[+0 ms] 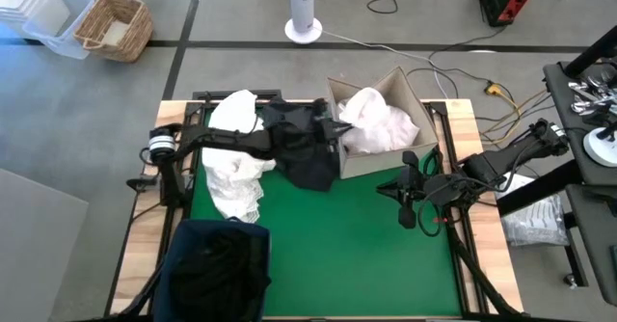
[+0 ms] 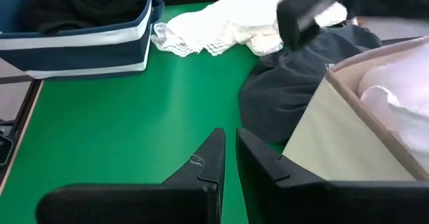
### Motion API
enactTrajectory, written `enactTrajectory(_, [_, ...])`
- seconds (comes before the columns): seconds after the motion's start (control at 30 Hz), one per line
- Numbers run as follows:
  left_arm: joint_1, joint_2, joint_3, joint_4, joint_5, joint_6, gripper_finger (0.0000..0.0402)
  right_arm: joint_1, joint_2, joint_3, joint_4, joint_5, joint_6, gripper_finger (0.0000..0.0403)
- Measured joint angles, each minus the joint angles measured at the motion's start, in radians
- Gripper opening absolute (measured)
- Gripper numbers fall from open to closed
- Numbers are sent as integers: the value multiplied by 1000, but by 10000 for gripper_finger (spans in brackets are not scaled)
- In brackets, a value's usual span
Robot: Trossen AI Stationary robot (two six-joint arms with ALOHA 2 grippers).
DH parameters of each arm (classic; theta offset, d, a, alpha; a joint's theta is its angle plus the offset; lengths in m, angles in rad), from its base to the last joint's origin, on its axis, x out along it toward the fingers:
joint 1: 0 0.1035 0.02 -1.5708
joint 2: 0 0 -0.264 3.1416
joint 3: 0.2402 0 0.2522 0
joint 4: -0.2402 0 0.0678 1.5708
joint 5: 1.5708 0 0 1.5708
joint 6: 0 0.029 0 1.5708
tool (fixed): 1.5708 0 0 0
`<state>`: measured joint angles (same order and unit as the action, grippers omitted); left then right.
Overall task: Sort clothes
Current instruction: Put the bottom white shirt into the brown laundry organizer
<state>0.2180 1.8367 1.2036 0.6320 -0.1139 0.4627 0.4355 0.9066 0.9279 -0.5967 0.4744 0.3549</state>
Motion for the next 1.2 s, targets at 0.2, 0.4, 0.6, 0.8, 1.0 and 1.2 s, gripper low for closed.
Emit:
enactTrajectory(0.2, [1, 110, 157, -134, -94, 0, 0, 0, 0, 0, 3, 0, 1, 28])
enactTrajectory(0.4, [7, 151, 192, -129, -113, -18, 0, 0, 0, 0, 0, -1, 4, 28])
enactTrajectory(0.6, [16, 144, 184, -165, -116, -67, 0, 0, 0, 0, 0, -2, 12, 28])
enactTrajectory(0.8, [16, 143, 184, -179, -159, -73, 0, 0, 0, 0, 0, -2, 12, 28])
enactTrajectory(1.0, [16, 143, 186, -187, -159, -73, 0, 0, 0, 0, 0, -2, 12, 28])
enactTrajectory(1.2, [17, 141, 191, -213, -147, -72, 33, 0, 0, 0, 0, -2, 12, 28])
